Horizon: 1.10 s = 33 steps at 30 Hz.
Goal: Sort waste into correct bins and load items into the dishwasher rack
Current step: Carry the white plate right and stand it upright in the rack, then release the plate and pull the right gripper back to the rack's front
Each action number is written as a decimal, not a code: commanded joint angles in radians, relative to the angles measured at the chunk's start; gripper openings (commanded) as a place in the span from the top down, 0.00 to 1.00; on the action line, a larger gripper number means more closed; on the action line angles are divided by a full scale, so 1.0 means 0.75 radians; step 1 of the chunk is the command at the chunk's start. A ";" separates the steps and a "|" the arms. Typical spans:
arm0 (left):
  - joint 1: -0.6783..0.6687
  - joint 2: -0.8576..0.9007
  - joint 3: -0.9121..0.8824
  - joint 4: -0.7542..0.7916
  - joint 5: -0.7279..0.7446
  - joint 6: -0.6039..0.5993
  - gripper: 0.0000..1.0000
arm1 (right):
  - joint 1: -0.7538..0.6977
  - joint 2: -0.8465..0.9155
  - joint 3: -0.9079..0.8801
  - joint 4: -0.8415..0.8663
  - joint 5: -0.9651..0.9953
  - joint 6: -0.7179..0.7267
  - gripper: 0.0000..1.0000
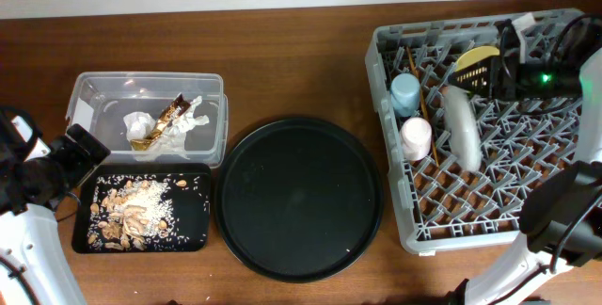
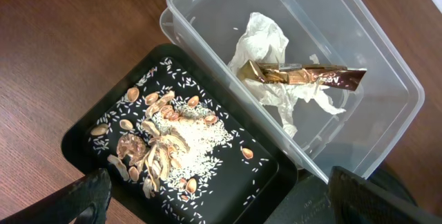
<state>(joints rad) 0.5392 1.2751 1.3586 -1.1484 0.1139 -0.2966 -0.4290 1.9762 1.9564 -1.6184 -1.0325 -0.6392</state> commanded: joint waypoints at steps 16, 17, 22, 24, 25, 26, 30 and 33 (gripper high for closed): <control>0.007 -0.006 -0.002 0.001 -0.014 -0.012 0.01 | 0.526 -0.199 0.360 0.165 1.218 0.978 0.01; 0.007 -0.006 -0.002 0.001 -0.013 -0.012 0.01 | 0.556 -0.195 0.360 0.165 1.218 0.978 0.01; 0.007 -0.007 -0.002 0.001 -0.013 -0.012 0.01 | 0.607 -0.193 0.360 0.165 1.218 0.978 0.01; 0.007 -0.007 -0.002 0.001 -0.013 -0.012 0.01 | 0.607 -0.193 0.360 0.165 1.218 0.978 0.01; 0.007 -0.007 -0.002 0.001 -0.013 -0.013 0.01 | 0.607 -0.193 0.360 0.164 1.218 0.978 0.01; 0.007 -0.007 -0.002 0.001 -0.013 -0.013 0.01 | 0.607 -0.193 0.360 0.164 1.218 0.978 0.01; 0.007 -0.007 -0.002 0.001 -0.013 -0.013 0.01 | 0.605 -0.190 0.360 0.164 1.218 0.978 0.01; 0.007 -0.007 -0.002 0.001 -0.013 -0.012 0.01 | 0.623 -0.259 0.360 0.164 1.218 0.978 0.01</control>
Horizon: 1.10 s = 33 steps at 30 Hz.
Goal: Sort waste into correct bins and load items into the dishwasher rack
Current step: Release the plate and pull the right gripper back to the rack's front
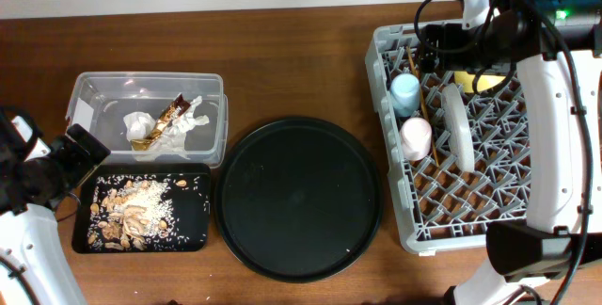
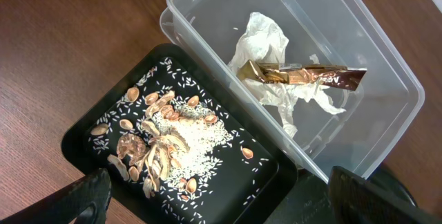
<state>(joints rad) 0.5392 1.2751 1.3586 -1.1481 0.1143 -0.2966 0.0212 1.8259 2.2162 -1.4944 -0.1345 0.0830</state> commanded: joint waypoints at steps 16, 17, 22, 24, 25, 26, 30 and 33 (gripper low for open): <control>0.007 -0.007 -0.002 0.001 -0.014 -0.013 0.01 | 0.213 -1.151 -0.134 0.044 0.179 -0.080 0.01; 0.007 -0.006 -0.002 0.001 -0.014 -0.013 0.01 | 0.213 -1.247 -0.240 0.087 0.198 -0.080 0.01; 0.007 -0.007 -0.002 0.001 -0.014 -0.012 0.01 | 0.147 -1.801 -1.010 0.573 0.195 -0.078 0.02; 0.007 -0.006 -0.002 0.001 -0.014 -0.012 0.01 | 0.107 -1.978 -1.295 0.785 0.194 -0.072 0.01; 0.007 -0.007 -0.002 0.001 -0.014 -0.012 0.01 | 0.087 -2.055 -1.434 0.893 0.194 -0.053 0.01; 0.007 -0.007 -0.002 0.001 -0.014 -0.013 0.01 | 0.064 -2.138 -1.598 1.022 0.190 -0.026 0.01; 0.007 -0.006 -0.002 0.001 -0.014 -0.012 0.01 | 0.002 -2.338 -2.177 1.568 0.190 0.138 0.01; 0.007 -0.007 -0.002 0.001 -0.014 -0.013 0.01 | -0.007 -2.416 -2.536 1.953 0.172 0.196 0.01</control>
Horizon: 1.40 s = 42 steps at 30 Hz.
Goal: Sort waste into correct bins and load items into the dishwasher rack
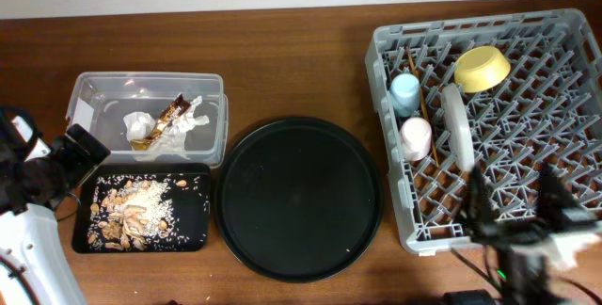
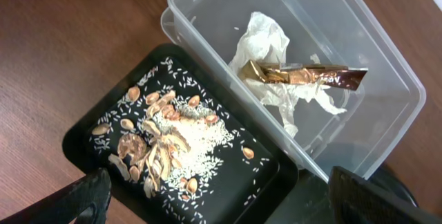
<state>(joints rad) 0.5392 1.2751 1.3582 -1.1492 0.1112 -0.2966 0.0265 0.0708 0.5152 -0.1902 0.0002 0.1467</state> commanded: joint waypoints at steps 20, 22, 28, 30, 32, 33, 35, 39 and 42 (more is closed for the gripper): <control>0.007 -0.007 -0.001 0.002 -0.010 -0.012 0.01 | -0.046 -0.086 -0.680 0.149 -0.024 0.110 0.01; 0.007 -0.007 -0.001 0.002 -0.010 -0.012 0.01 | -0.046 -0.086 -0.680 0.149 -0.024 0.111 0.01; 0.007 -0.007 -0.001 0.002 -0.010 -0.013 0.01 | -0.046 -0.086 -0.680 0.149 -0.024 0.111 0.01; 0.007 -0.007 -0.001 0.002 -0.010 -0.012 0.01 | -0.046 -0.086 -0.680 0.149 -0.024 0.111 0.01; 0.007 -0.007 -0.001 0.002 -0.010 -0.012 0.01 | -0.046 -0.086 -0.680 0.149 -0.024 0.111 0.01; 0.007 -0.007 -0.001 0.002 -0.010 -0.012 0.01 | -0.046 -0.086 -0.680 0.149 -0.024 0.110 0.01; 0.007 -0.007 -0.001 0.002 -0.010 -0.012 0.01 | -0.046 -0.086 -0.680 0.149 -0.024 0.110 0.01; 0.005 -0.020 -0.002 0.003 -0.010 -0.013 0.01 | -0.046 -0.086 -0.680 0.149 -0.024 0.111 0.01; -0.032 -0.128 -0.006 0.004 -0.010 -0.013 0.01 | -0.046 -0.086 -0.680 0.149 -0.024 0.110 0.01</control>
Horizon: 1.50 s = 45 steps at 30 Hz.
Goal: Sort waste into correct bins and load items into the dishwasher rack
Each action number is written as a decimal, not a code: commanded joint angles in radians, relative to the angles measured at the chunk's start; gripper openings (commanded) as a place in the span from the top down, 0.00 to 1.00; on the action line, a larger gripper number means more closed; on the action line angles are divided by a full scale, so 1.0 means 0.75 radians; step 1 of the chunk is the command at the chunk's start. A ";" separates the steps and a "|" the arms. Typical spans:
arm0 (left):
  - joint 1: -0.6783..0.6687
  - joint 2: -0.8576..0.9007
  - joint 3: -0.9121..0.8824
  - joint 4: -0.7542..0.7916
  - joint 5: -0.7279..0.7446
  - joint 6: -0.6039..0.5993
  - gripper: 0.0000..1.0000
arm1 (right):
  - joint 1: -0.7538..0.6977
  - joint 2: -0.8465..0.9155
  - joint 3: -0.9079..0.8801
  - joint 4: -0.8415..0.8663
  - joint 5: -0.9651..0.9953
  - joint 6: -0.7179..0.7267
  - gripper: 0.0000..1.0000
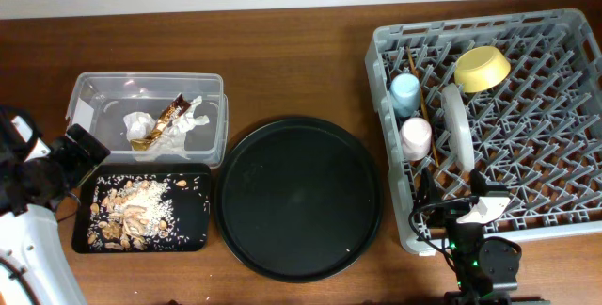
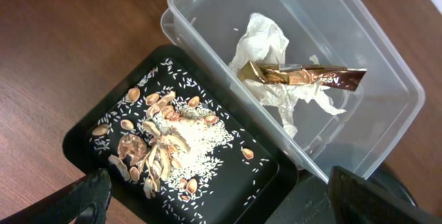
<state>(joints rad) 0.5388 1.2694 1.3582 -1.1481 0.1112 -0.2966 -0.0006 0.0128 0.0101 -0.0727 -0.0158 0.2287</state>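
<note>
The grey dishwasher rack [image 1: 564, 213] holds a yellow bowl [image 1: 482, 67], a blue cup [image 1: 405, 92], a pink cup [image 1: 416, 137], a white plate [image 1: 457, 128] and brown chopsticks [image 1: 415, 72]. A clear bin [image 1: 83, 91] contains a gold wrapper [image 2: 304, 76] and crumpled tissue [image 2: 260, 34]. Rice and nut shells [image 2: 166, 141] lie on the black rectangular tray [image 2: 228, 182]. My left gripper [image 2: 228, 210] hangs open above that tray's near edge, nothing between its fingers. My right arm [image 1: 475, 248] sits low at the rack's front edge, its jaws unclear.
A large round black plate [image 1: 299, 197] lies bare between the bins and the rack. The brown wooden table [image 1: 301, 60] runs behind everything. My left arm [image 1: 38, 178] stands at the table's left edge.
My right arm was low and blurred at the rack's front right corner; it now sits further left at the rack's front edge. The left gripper and all objects are unchanged.
My right gripper was at the yellow bowl over the rack's back right. Then the arm stretched across the back of the rack. After that the bowl lay alone in the rack with the arm down at the front, where it still is.
</note>
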 commanded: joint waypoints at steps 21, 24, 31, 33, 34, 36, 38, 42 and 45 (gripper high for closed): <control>-0.648 -1.520 -1.483 1.579 -0.087 -0.044 0.01 | -0.010 -0.009 -0.006 -0.008 -0.003 0.001 0.01; -0.648 -1.674 -1.638 1.581 -0.088 -0.043 0.01 | -0.010 -0.009 -0.006 -0.008 -0.003 0.002 0.01; -0.648 -1.686 -1.801 1.579 -0.121 -0.042 0.01 | -0.010 -0.009 -0.006 -0.008 -0.003 0.002 0.02; -0.648 -1.686 -1.800 1.497 -0.176 -0.026 0.01 | -0.010 -0.009 -0.006 -0.008 -0.003 0.002 0.01; -0.648 -1.686 -1.800 1.462 -0.203 -0.020 0.01 | -0.010 -0.009 -0.006 -0.008 -0.003 0.001 0.01; -0.648 -1.686 -1.800 1.423 -0.199 0.113 0.01 | -0.010 -0.009 -0.006 -0.008 -0.003 0.002 0.01; -0.648 -1.686 -1.799 1.419 -0.171 0.219 0.01 | -0.010 -0.009 -0.006 -0.008 -0.003 0.002 0.01; -0.648 -1.686 -1.799 1.419 -0.163 0.261 0.01 | -0.010 -0.009 -0.006 -0.008 -0.003 0.002 0.01; -0.650 -1.686 -1.799 1.420 -0.108 0.397 0.00 | -0.010 -0.009 -0.006 -0.008 -0.003 0.002 0.02</control>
<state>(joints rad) 0.0582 0.0154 0.0147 -0.0826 -0.0113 -0.1364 -0.0017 0.0128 0.0101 -0.0738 -0.0158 0.2287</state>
